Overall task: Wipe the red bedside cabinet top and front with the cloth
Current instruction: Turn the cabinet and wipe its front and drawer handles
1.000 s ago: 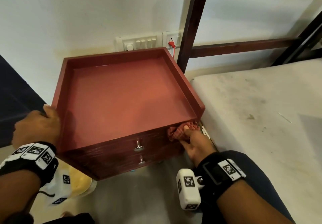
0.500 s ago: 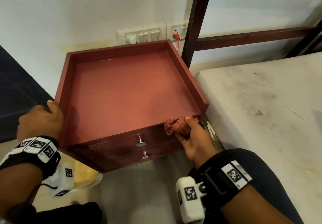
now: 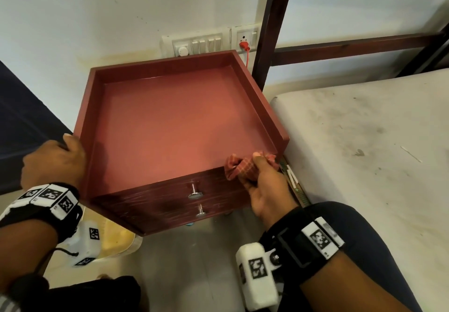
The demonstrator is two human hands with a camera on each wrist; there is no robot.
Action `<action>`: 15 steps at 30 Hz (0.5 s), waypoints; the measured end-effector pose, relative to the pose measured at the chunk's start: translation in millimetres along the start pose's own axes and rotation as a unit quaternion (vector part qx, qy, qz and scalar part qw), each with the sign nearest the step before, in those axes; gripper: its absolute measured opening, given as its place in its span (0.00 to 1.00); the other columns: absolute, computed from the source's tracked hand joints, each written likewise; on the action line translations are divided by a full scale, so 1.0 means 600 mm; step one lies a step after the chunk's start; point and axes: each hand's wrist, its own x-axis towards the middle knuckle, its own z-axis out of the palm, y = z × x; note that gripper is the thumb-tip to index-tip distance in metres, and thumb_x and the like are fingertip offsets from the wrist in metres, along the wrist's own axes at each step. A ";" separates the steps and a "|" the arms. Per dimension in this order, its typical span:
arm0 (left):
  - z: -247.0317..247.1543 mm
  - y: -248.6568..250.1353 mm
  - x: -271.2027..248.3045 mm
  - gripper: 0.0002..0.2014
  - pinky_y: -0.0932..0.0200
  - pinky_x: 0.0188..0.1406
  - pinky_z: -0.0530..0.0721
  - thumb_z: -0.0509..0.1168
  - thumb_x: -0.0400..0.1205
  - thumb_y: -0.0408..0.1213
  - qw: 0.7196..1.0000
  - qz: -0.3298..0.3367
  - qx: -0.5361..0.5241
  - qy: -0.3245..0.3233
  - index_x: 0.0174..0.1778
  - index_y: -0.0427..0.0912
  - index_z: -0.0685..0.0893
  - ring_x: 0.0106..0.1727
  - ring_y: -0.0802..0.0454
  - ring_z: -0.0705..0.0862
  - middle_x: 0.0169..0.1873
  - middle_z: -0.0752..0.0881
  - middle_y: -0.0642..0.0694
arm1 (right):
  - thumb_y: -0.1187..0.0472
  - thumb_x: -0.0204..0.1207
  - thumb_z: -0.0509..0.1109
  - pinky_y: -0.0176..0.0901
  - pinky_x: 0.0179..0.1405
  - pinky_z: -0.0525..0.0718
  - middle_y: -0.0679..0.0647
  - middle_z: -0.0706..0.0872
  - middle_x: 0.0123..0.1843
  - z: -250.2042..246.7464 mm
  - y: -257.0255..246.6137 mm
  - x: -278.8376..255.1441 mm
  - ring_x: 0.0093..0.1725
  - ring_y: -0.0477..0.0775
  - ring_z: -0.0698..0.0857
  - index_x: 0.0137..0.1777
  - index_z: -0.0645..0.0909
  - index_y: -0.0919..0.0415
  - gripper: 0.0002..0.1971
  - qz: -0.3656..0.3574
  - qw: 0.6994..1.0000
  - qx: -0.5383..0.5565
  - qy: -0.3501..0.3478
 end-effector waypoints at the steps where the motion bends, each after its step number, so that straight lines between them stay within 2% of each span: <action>1: -0.002 0.003 0.000 0.34 0.33 0.46 0.83 0.42 0.81 0.62 1.000 -0.005 0.003 -0.001 0.33 0.36 0.79 0.41 0.21 0.83 0.38 0.82 0.23 | 0.64 0.83 0.72 0.51 0.45 0.90 0.56 0.90 0.46 0.007 0.015 -0.007 0.40 0.50 0.91 0.54 0.83 0.61 0.03 0.028 0.999 -0.012 -0.014; 2: -0.003 0.004 0.000 0.34 0.34 0.47 0.82 0.43 0.82 0.62 1.000 -0.010 0.004 0.000 0.36 0.36 0.81 0.42 0.21 0.83 0.39 0.83 0.23 | 0.64 0.82 0.73 0.52 0.46 0.91 0.58 0.90 0.49 0.014 0.028 -0.015 0.44 0.52 0.91 0.54 0.83 0.63 0.04 0.060 0.997 -0.029 -0.034; 4: -0.003 0.004 -0.002 0.33 0.36 0.47 0.82 0.44 0.82 0.61 1.000 -0.007 -0.004 0.003 0.38 0.36 0.81 0.43 0.21 0.83 0.40 0.83 0.24 | 0.64 0.81 0.75 0.51 0.41 0.92 0.61 0.89 0.54 0.023 0.044 -0.023 0.51 0.57 0.90 0.55 0.83 0.65 0.07 0.114 0.989 -0.069 -0.068; 7: -0.003 0.000 -0.003 0.32 0.37 0.45 0.81 0.42 0.82 0.62 1.000 0.005 -0.020 -0.009 0.36 0.37 0.77 0.40 0.24 0.82 0.38 0.82 0.26 | 0.63 0.79 0.76 0.50 0.33 0.92 0.64 0.88 0.57 0.021 0.030 -0.022 0.53 0.61 0.89 0.60 0.82 0.66 0.13 0.141 0.986 -0.062 -0.066; 9: -0.004 -0.002 -0.001 0.33 0.40 0.43 0.76 0.43 0.83 0.61 1.000 -0.004 -0.018 -0.015 0.37 0.35 0.80 0.42 0.23 0.82 0.40 0.82 0.26 | 0.60 0.80 0.76 0.49 0.32 0.92 0.64 0.88 0.58 0.006 0.007 -0.004 0.51 0.59 0.88 0.64 0.82 0.63 0.16 0.106 0.994 -0.033 -0.020; 12: -0.009 0.003 -0.002 0.33 0.41 0.43 0.73 0.44 0.85 0.59 1.000 -0.012 -0.013 -0.016 0.42 0.33 0.82 0.47 0.21 0.83 0.45 0.84 0.23 | 0.56 0.81 0.74 0.49 0.36 0.88 0.61 0.86 0.63 -0.014 -0.027 0.023 0.51 0.55 0.87 0.68 0.79 0.59 0.17 0.009 0.998 -0.003 0.063; 13: -0.009 0.005 -0.002 0.33 0.41 0.44 0.72 0.45 0.85 0.59 1.000 -0.008 -0.010 -0.014 0.43 0.33 0.83 0.47 0.21 0.83 0.46 0.84 0.23 | 0.57 0.82 0.73 0.48 0.36 0.87 0.61 0.86 0.62 -0.013 -0.030 0.024 0.51 0.54 0.87 0.66 0.79 0.58 0.15 -0.007 0.998 0.004 0.069; 15: -0.009 0.007 -0.002 0.33 0.40 0.45 0.74 0.45 0.84 0.59 1.000 -0.008 -0.005 -0.008 0.44 0.33 0.83 0.48 0.21 0.83 0.47 0.85 0.23 | 0.59 0.84 0.71 0.45 0.32 0.88 0.60 0.87 0.52 0.000 -0.016 0.010 0.41 0.50 0.90 0.58 0.80 0.59 0.07 -0.007 0.999 -0.003 0.042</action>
